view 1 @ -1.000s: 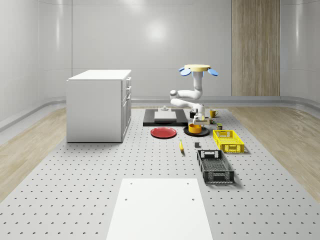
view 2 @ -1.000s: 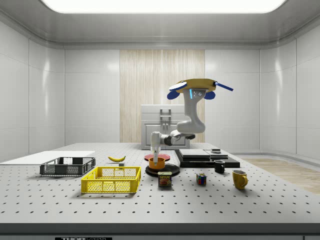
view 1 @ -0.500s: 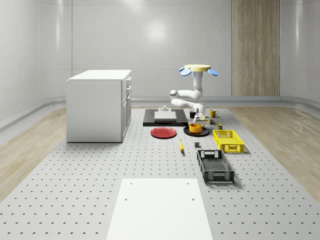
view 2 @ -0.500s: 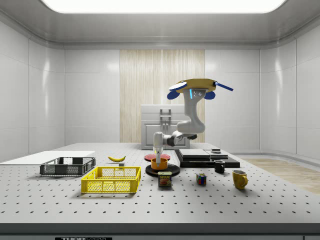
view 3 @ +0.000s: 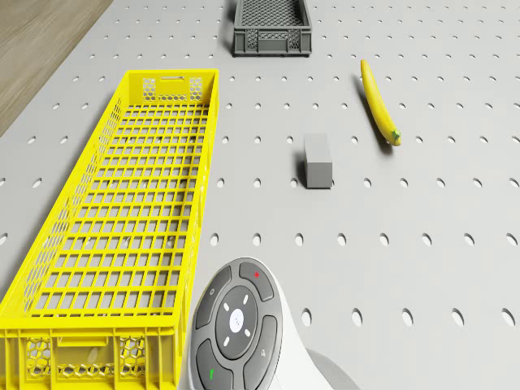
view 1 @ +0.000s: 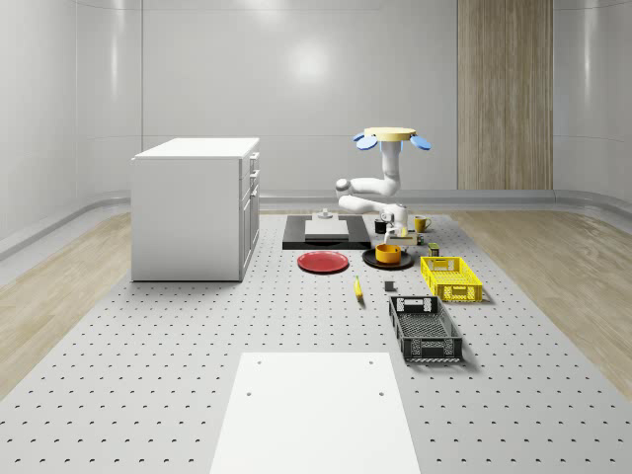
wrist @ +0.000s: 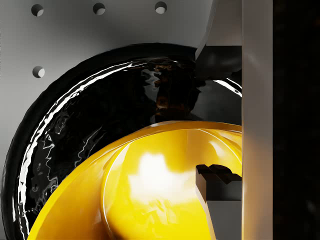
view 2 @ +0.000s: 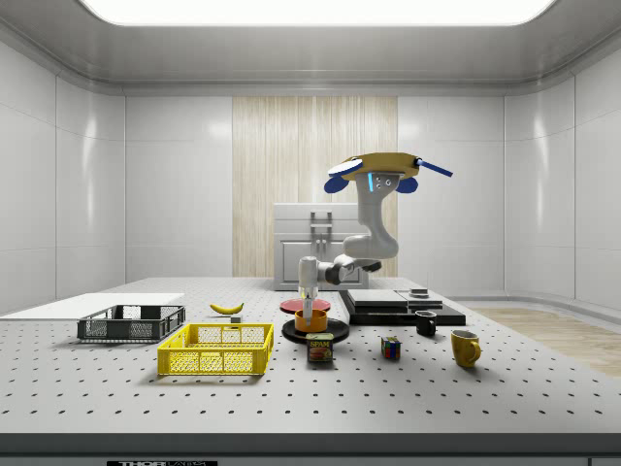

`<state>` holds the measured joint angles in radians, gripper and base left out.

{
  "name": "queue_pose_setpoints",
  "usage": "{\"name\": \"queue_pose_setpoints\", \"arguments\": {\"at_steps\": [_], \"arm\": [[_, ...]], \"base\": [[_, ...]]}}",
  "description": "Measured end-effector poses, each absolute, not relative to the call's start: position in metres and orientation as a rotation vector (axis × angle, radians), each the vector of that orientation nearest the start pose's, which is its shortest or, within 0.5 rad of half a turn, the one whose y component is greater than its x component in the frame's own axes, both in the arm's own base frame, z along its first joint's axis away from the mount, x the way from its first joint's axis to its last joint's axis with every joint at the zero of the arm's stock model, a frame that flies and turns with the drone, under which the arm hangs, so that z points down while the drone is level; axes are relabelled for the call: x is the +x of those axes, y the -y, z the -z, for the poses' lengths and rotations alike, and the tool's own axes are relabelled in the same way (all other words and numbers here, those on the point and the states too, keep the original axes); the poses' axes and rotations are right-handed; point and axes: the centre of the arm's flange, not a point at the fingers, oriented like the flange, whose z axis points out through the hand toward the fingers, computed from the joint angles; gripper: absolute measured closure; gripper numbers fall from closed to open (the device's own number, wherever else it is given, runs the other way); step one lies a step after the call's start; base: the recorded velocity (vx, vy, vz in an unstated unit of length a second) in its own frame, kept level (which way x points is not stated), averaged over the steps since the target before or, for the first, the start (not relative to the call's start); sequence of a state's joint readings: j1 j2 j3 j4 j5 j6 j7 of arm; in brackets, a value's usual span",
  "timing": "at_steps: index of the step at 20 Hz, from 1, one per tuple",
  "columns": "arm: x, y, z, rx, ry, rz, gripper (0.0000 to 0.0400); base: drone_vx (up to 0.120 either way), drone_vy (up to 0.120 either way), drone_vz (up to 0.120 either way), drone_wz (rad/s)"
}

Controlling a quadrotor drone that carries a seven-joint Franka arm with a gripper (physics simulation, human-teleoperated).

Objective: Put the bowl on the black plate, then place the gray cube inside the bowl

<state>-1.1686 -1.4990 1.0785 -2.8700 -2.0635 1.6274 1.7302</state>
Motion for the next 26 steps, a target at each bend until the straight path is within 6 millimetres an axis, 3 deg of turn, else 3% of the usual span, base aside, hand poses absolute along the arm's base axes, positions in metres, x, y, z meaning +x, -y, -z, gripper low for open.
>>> {"name": "queue_pose_setpoints", "arguments": {"at_steps": [3, 8, 11, 15, 21, 26], "arm": [[0.2830, 0.0172, -0.5627, 0.000, 0.002, -0.795, 0.0051], [0.2829, 0.0177, -0.5627, 0.000, 0.002, -0.789, 0.0015], [0.2828, 0.0178, -0.5627, 0.000, 0.002, -0.788, 0.0007], [0.2828, 0.0178, -0.5627, 0.000, 0.002, -0.787, 0.0003], [0.2828, 0.0179, -0.5627, 0.000, 0.002, -0.786, 0.0001], [0.2828, 0.0179, -0.5627, 0.000, 0.002, -0.786, 0.0000]], "base": [[0.000, 0.000, 0.000, 0.000], [0.112, -0.080, 0.000, 0.000], [0.000, 0.000, 0.000, 0.000], [0.000, 0.000, 0.120, 0.000], [0.113, -0.093, 0.040, 0.000], [0.008, 0.000, 0.096, 0.000]]}}
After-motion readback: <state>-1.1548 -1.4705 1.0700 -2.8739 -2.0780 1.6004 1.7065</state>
